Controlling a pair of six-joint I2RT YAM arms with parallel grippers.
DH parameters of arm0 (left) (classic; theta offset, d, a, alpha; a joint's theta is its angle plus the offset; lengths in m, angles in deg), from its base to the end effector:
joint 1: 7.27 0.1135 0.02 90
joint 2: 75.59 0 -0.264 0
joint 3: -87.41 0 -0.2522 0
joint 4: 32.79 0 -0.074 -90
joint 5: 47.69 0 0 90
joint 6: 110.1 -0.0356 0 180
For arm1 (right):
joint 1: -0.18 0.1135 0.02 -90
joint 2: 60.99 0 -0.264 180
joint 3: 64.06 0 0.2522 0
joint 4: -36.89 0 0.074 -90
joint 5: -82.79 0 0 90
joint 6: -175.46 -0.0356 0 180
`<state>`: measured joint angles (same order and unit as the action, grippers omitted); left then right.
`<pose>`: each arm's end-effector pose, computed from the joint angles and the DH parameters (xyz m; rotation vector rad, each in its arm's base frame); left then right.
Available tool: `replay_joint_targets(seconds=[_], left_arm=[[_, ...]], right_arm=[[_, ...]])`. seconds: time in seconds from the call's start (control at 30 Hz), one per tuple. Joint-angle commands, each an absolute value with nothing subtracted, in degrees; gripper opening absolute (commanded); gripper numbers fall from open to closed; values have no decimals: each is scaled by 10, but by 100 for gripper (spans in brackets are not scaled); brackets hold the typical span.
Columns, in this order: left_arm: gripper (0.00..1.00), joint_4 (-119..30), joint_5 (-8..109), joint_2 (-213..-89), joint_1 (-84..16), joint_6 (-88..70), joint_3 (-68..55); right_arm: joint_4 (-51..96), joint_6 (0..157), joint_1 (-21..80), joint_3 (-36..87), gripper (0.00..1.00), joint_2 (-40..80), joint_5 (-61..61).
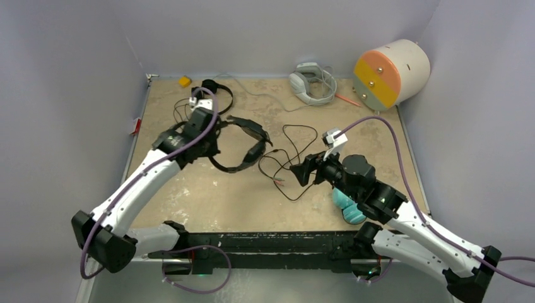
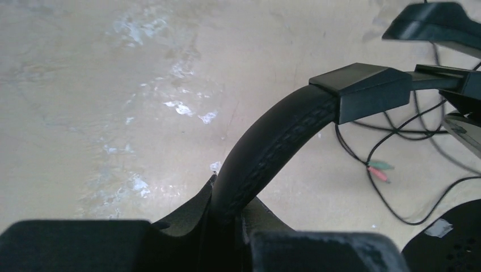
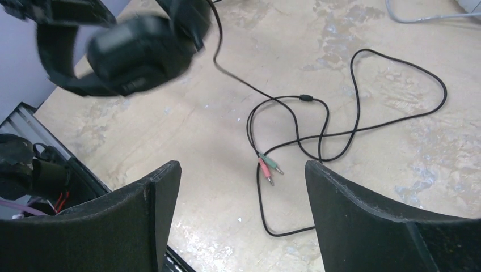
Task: Wrap the headphones
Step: Pick up the headphones from the center of the board.
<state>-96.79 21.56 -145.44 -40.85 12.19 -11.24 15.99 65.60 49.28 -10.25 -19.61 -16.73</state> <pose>0.2082 -0.1231 0.3265 -0.1223 2.4049 -0.0743 0.1198 0.1293 0.3262 -0.3238 1.7449 0.7424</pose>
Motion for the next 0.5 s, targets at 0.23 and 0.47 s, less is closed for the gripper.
replay_joint_targets(seconds=[0.23, 0.47], left_arm=[[0, -1038, 401, -1390, -363, 111, 45], [0, -1062, 471, -1367, -363, 129, 108]], right_arm=[[430, 743, 495, -201, 89, -127, -56], [600, 761, 494, -233, 99, -55, 20]])
